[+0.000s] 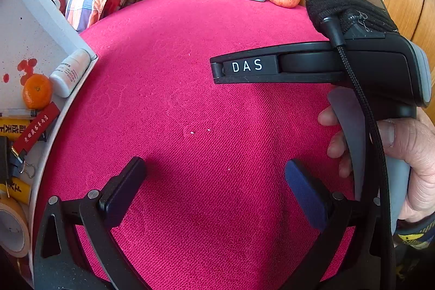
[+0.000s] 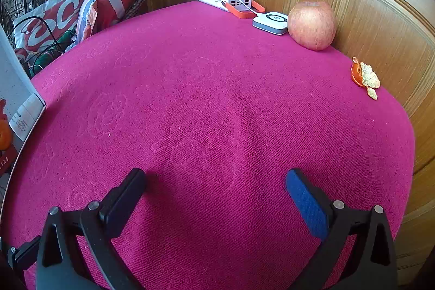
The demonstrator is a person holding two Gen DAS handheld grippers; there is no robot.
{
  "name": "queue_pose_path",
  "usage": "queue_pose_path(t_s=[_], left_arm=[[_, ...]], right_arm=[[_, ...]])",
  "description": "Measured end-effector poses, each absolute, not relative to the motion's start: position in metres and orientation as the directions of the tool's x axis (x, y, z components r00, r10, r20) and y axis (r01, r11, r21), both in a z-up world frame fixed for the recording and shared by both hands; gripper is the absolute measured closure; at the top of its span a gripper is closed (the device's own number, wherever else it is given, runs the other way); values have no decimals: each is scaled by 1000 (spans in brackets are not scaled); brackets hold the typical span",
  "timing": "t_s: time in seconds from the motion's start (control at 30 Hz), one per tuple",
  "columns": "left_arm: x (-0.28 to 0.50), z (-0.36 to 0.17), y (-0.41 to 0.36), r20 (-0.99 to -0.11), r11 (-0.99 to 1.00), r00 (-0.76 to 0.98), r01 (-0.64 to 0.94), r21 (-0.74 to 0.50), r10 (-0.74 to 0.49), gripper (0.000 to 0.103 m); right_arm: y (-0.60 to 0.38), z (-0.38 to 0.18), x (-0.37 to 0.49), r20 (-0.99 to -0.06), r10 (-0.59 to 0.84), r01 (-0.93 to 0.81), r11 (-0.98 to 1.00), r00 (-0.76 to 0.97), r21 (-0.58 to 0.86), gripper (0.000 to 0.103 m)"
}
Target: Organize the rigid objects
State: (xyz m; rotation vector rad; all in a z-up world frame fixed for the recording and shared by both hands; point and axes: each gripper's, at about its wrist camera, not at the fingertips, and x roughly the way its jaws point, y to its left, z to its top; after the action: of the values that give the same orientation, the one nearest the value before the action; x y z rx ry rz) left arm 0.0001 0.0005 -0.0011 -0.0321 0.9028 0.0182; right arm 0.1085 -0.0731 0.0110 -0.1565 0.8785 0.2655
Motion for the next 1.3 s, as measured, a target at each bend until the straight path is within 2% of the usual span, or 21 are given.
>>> queue_pose_path(t_s=[1.3], left_arm=[[1, -1, 0, -785, 999, 619, -30, -21, 2, 0]], right_arm=[[-72, 12, 107, -776, 165, -293, 956, 609, -26, 0]])
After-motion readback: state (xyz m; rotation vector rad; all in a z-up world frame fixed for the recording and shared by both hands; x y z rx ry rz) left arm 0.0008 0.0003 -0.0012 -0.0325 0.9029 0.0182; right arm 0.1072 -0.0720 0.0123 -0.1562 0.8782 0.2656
